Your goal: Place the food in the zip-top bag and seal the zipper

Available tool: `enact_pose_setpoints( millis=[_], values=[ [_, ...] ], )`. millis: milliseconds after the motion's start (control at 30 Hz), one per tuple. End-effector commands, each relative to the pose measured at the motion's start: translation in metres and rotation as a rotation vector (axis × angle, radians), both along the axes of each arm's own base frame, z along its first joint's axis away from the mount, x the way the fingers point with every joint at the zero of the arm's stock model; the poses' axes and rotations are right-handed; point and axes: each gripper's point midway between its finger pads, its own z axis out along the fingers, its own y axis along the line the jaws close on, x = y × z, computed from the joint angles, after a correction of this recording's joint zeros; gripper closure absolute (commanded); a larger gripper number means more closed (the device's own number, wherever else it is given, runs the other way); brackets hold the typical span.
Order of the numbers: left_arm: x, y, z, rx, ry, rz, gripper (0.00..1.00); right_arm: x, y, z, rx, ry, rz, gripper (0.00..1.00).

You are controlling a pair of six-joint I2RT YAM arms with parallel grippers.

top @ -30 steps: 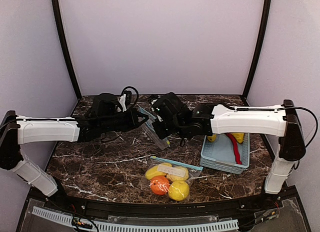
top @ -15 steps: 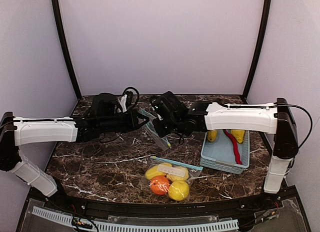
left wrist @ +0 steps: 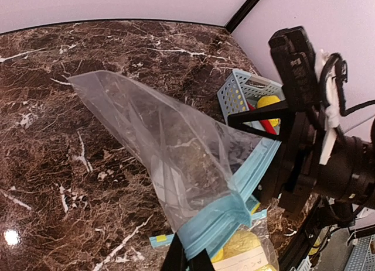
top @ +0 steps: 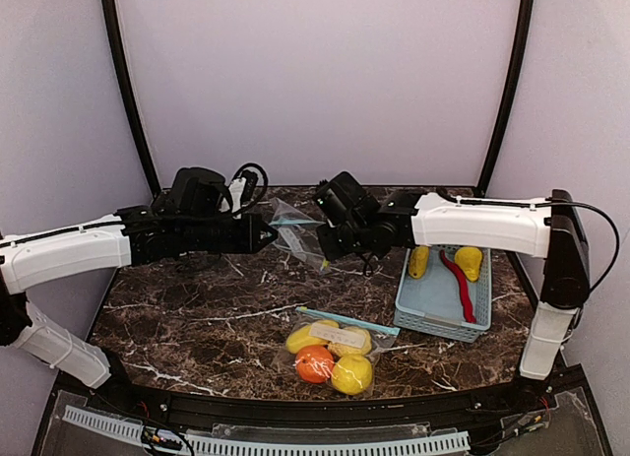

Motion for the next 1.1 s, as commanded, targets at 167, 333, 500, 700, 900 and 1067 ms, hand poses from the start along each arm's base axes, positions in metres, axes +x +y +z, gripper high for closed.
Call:
enact_pose_setpoints(
  millis=[167, 333, 500, 700, 900, 1067],
  values=[
    [-0.005, 0.013, -0.010, 0.062, 0.020, 0.006, 0.99, -0.010, -0.004, -0.001, 0.018, 0.076, 0.051, 0.45],
    [-0.001, -0.003, -0.011, -0.003, 0.045, -0.014, 0.99, -0.035, 0.030, 0.021, 0.171, 0.116, 0.276, 0.29],
    [0.012, 0.001, -0.011, 0.014, 0.035, 0.035, 0.99, -0.069, 0.038, 0.056, 0.304, 0.136, 0.449, 0.16],
    [0.028, 0.012, -0.019, 0.015, 0.075, 0.070, 0.99, -0.091, 0.020, 0.093, 0.397, 0.130, 0.506, 0.08],
    [0.037, 0.021, -0.020, 0.005, 0.104, 0.087, 0.99, -0.051, -0.044, 0.086, 0.415, 0.156, 0.260, 0.09],
    [0.039, 0.025, -0.025, 0.023, 0.127, 0.091, 0.99, -0.002, -0.121, 0.047, 0.404, 0.225, -0.026, 0.12]
  ],
)
